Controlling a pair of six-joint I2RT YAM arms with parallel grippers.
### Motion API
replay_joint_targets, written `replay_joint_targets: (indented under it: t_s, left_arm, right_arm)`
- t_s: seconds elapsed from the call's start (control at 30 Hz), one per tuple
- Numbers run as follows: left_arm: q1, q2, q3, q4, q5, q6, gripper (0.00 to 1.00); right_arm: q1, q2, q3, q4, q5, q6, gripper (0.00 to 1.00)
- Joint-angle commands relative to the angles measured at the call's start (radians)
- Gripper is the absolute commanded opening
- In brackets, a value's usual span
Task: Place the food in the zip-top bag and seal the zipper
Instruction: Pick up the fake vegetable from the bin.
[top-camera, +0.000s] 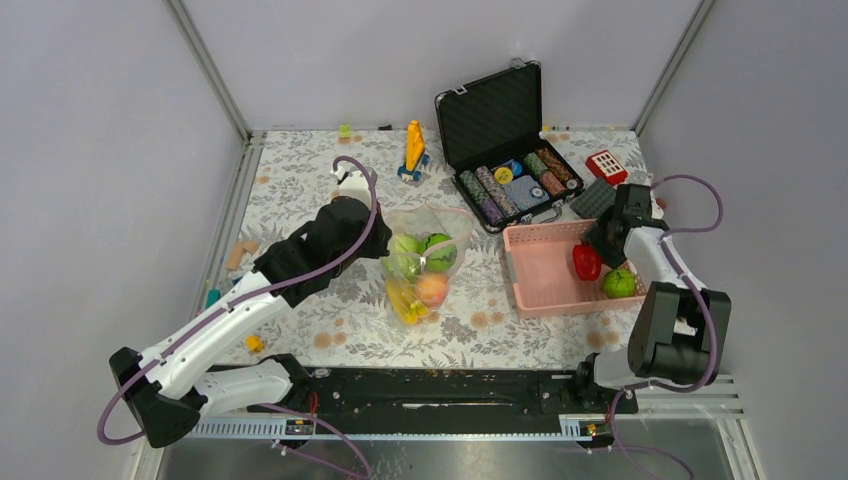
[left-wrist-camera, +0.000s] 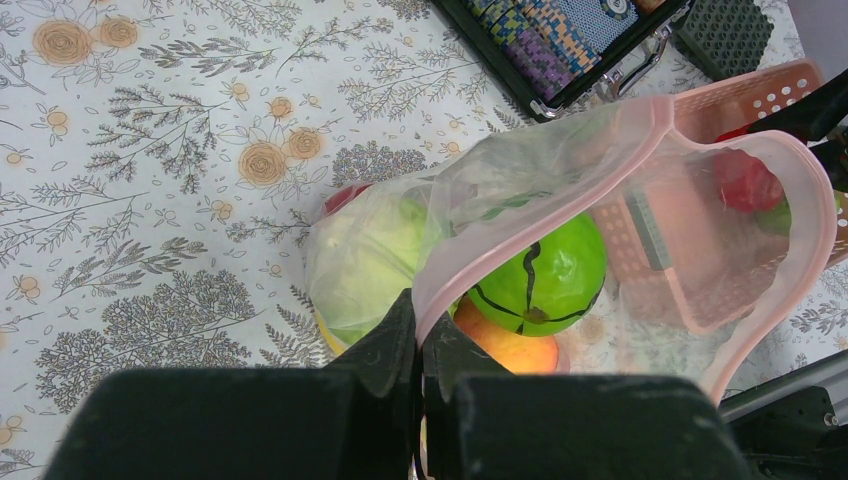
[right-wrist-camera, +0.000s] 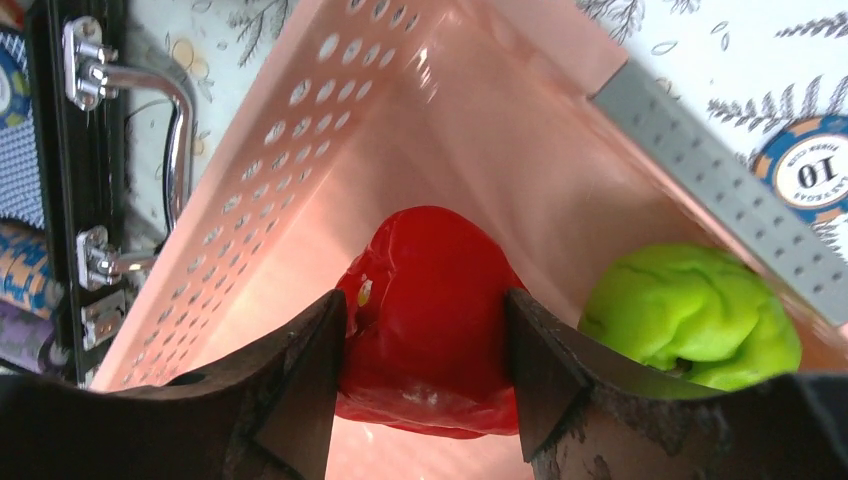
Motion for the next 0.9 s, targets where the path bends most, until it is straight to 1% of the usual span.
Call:
replay_joint_targets:
  t_s: [0.0, 0.27, 0.37, 0.63, 0.87]
  left_arm:
    - [0.005, -0.019, -0.002, 0.053, -0.008, 0.006, 0.00]
    - [0.006, -0.014, 0.001, 0.057, 0.004, 0.002, 0.00]
    - [0.006, -0.011, 0.004, 0.056, 0.008, 0.000, 0.00]
    - [0.005, -0.008, 0.008, 0.055, 0.013, -0.007, 0.00]
    - [0.005, -0.009, 0.008, 0.065, 0.025, -0.008, 0.00]
  right_arm:
    - [0.003, -0.079, -0.043, 0.012, -0.111, 0.009, 0.33]
    - [0.005, -0.210, -0.106, 0.028, -0.235, 0.015, 0.31]
    - [0.012, -0.259, -0.112, 0.016, -0.255, 0.010, 0.31]
    - [0.040, -0.423, -0.095, -0.058, -0.298, -0.008, 0.30]
    - [0.082, -0.544, -0.032, -0.081, -0.393, -0.017, 0.30]
